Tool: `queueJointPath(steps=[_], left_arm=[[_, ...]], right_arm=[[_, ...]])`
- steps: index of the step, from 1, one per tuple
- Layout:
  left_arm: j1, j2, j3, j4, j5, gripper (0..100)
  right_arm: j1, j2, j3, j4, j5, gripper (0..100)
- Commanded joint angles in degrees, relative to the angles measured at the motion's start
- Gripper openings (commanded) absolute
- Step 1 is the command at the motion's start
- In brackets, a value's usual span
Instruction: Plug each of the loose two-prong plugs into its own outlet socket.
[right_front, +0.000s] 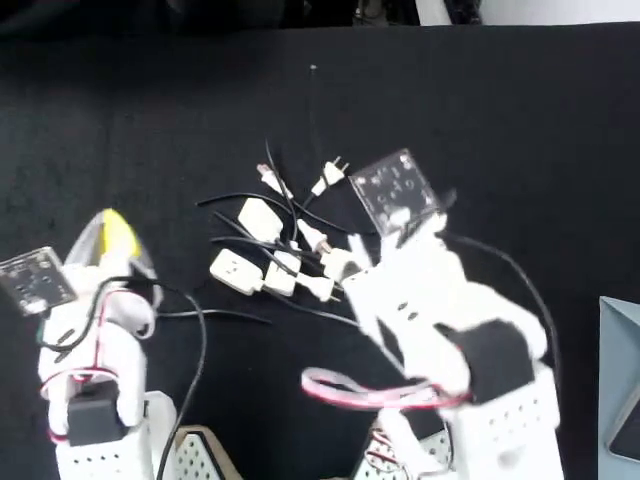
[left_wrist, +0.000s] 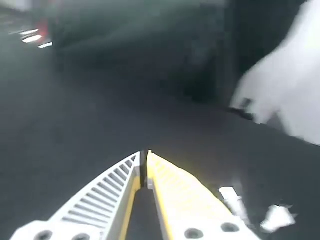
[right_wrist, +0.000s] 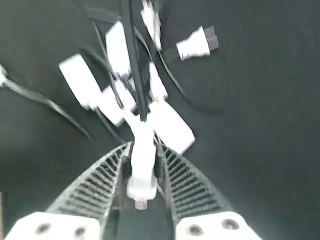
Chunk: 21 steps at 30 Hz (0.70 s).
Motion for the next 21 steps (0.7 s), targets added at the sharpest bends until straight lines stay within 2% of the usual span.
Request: queueJointPath(steps=[1, 7, 11, 16, 21], left_arm=[[9.89, -0.18, 0.75, -4.92, 0.88, 4], [17.71, -0.18, 2.68, -7.38, 0.7, 4], [21.23, -0.18, 3.03, -7.47, 0.44, 4], [26.15, -0.18, 3.12, -7.21, -10.46, 4], [31.6, -0.18, 3.12, -7.21, -16.0, 4]], right_arm=[[-5.36, -5.14, 7.43, -8.26, -5.45, 1.1], [-8.53, -10.86, 21.05, -18.11, -5.8, 1.1], [-13.27, -12.62, 26.33, -23.03, -5.63, 1.1], [-17.76, -12.62, 29.76, -27.87, -1.58, 1.1], [-18.55, -12.62, 32.48, -31.74, -1.05, 1.1]])
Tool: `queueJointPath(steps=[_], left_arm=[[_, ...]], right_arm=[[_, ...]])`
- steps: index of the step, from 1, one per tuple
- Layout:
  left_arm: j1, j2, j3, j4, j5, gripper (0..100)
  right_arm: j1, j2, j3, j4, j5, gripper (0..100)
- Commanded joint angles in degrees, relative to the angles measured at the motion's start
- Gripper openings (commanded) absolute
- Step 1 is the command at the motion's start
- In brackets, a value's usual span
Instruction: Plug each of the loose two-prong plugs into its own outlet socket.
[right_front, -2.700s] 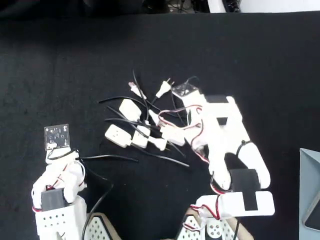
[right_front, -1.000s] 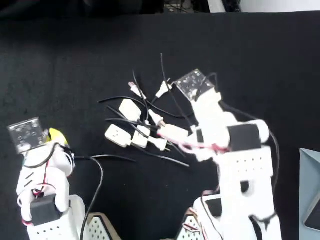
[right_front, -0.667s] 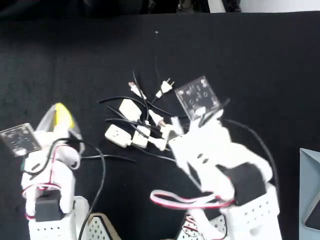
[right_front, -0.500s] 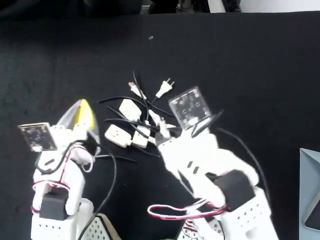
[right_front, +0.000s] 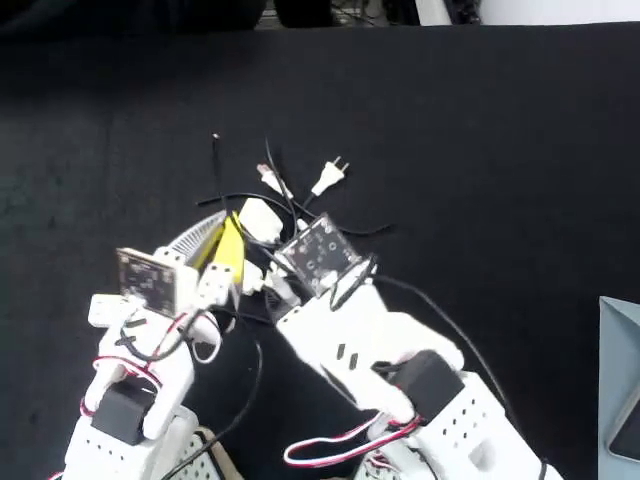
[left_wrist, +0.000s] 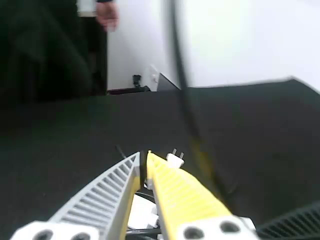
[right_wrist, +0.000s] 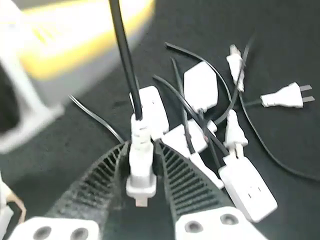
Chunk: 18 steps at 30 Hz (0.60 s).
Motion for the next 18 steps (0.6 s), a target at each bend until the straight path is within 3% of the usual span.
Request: queueJointPath(steps=[1, 10, 18], left_arm=[[4.62, -0.26, -0.31, -0.88, -3.6, 4], [11.91, -0.18, -1.01, 2.64, -17.41, 4], [14.02, -0.26, -1.01, 3.6, -23.82, 4]], right_arm=[[-0.7, -0.84, 0.13, -2.73, 0.53, 1.1], [-0.62, -0.75, 0.22, -2.02, 0.53, 1.1], [-0.44, -0.75, 0.22, -0.18, 0.62, 1.1]])
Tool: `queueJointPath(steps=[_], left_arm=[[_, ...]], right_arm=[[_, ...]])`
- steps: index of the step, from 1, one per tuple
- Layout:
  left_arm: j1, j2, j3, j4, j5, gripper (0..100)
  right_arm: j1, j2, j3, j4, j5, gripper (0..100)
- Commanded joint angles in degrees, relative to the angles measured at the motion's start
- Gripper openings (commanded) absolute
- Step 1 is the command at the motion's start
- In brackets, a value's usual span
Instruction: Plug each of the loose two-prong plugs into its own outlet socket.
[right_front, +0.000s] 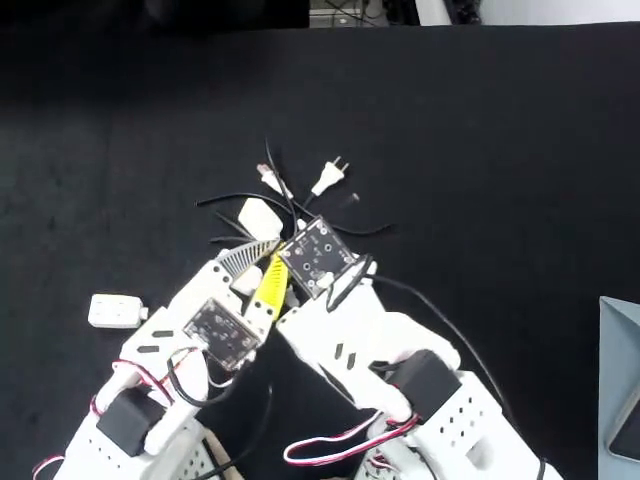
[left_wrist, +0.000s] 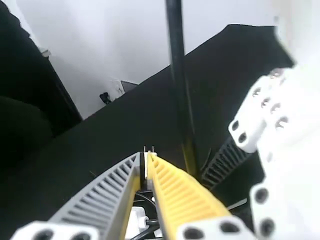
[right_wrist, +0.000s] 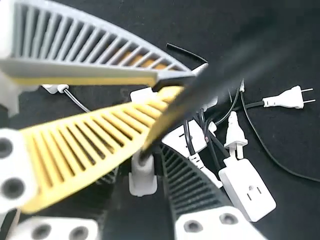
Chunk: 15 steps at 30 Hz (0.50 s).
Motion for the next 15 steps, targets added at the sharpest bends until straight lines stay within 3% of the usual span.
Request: queueJointPath(steps=[1, 6, 9, 15], left_arm=[[1.36, 0.0, -1.01, 0.09, -1.93, 4], [-1.19, 0.0, -2.86, 0.18, -1.76, 4], [-9.1, 0.0, -5.67, 1.93, -1.49, 4], [-30.55, 0.09, -10.77, 15.56, -1.85, 4]], right_arm=[[-0.53, -0.75, -0.48, 0.26, 0.44, 1.1], [-0.44, -0.75, -0.4, 0.35, 0.18, 1.1], [0.35, -0.75, -0.4, 0.35, -0.18, 1.1], [8.53, -0.75, 1.1, -0.18, -5.27, 1.2]])
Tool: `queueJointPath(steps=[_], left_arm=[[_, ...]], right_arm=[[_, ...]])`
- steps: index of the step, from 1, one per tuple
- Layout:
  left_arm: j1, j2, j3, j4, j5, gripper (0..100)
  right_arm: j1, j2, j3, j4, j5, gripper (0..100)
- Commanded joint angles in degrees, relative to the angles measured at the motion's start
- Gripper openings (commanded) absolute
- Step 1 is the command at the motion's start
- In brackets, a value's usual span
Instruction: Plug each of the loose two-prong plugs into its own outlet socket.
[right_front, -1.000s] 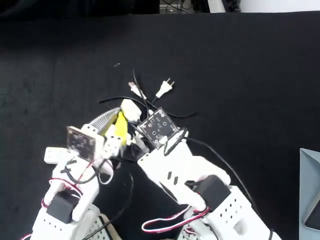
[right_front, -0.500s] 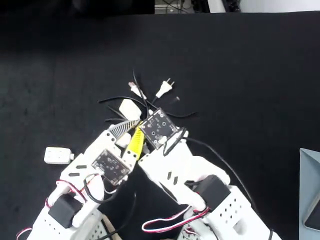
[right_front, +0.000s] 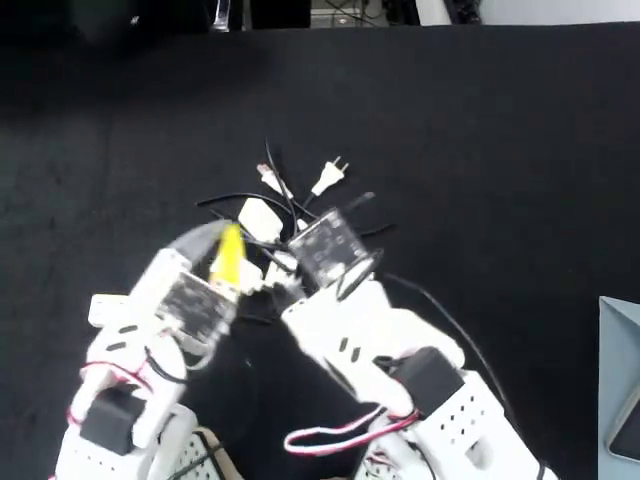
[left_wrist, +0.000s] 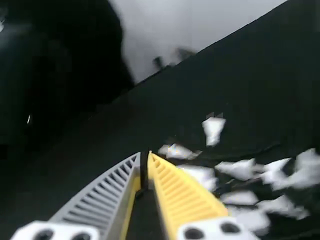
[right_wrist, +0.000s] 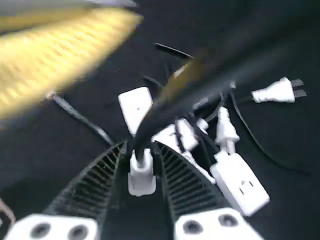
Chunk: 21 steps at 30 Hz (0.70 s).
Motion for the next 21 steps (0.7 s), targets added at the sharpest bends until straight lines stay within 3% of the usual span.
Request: queueJointPath(steps=[1, 6, 11, 21], left_arm=[[-13.85, -0.18, -4.26, 6.51, -0.44, 5], [-26.15, -0.09, -3.65, 13.01, -8.79, 18], [-30.29, 0.0, -1.27, 17.67, -18.81, 18], [-39.16, 3.34, 1.89, 17.85, -38.59, 19]], right_arm=[[3.87, -0.75, 1.63, -0.53, -1.67, 1.2], [6.51, -0.84, 6.73, -5.27, -1.67, 1.2], [8.7, -0.84, 10.24, -8.53, -1.67, 1.2], [8.79, -0.84, 11.91, -9.23, -3.6, 1.3]])
